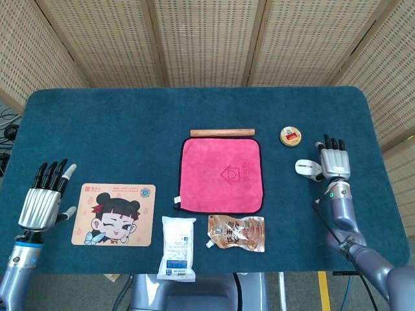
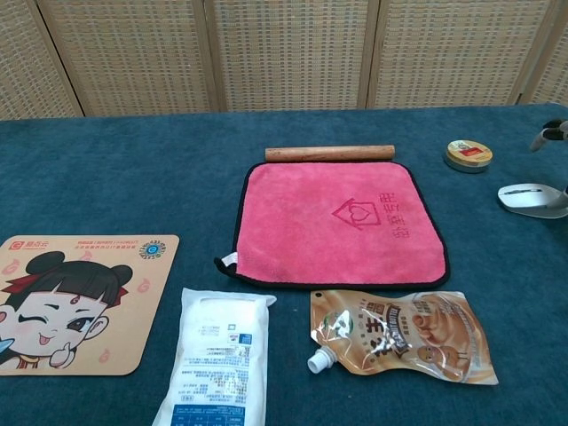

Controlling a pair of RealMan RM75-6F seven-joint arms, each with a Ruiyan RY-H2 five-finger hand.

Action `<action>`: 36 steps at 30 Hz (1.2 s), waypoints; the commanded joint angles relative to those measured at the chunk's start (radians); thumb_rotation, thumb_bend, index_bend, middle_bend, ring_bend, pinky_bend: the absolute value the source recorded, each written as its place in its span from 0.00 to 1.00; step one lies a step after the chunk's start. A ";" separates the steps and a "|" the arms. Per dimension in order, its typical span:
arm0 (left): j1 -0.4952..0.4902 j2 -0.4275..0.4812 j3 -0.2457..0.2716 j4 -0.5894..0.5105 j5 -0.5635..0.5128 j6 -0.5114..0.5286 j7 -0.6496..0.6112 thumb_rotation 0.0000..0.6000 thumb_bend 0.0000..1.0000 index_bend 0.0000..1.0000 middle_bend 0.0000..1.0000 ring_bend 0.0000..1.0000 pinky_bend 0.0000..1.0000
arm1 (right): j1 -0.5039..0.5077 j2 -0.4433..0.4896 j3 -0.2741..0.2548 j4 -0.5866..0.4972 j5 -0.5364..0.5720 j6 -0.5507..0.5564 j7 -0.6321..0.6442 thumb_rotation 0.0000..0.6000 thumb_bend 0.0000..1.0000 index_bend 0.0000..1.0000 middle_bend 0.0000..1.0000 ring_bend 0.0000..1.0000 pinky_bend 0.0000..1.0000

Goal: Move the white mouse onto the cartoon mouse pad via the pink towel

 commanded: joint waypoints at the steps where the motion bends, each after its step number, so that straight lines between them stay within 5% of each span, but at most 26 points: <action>1: 0.000 0.000 0.000 0.000 0.000 0.000 0.000 1.00 0.03 0.00 0.00 0.00 0.00 | 0.014 0.035 0.007 -0.051 0.075 -0.033 -0.085 1.00 0.03 0.19 0.00 0.00 0.00; 18: -0.004 -0.005 0.003 0.005 -0.001 -0.010 0.005 1.00 0.03 0.00 0.00 0.00 0.00 | 0.070 0.076 -0.028 -0.116 0.332 -0.068 -0.298 1.00 0.04 0.22 0.00 0.00 0.00; 36: -0.013 -0.018 0.005 0.022 -0.006 -0.027 0.014 1.00 0.03 0.00 0.00 0.00 0.00 | 0.110 0.026 -0.065 -0.012 0.336 -0.101 -0.253 1.00 0.05 0.30 0.00 0.00 0.00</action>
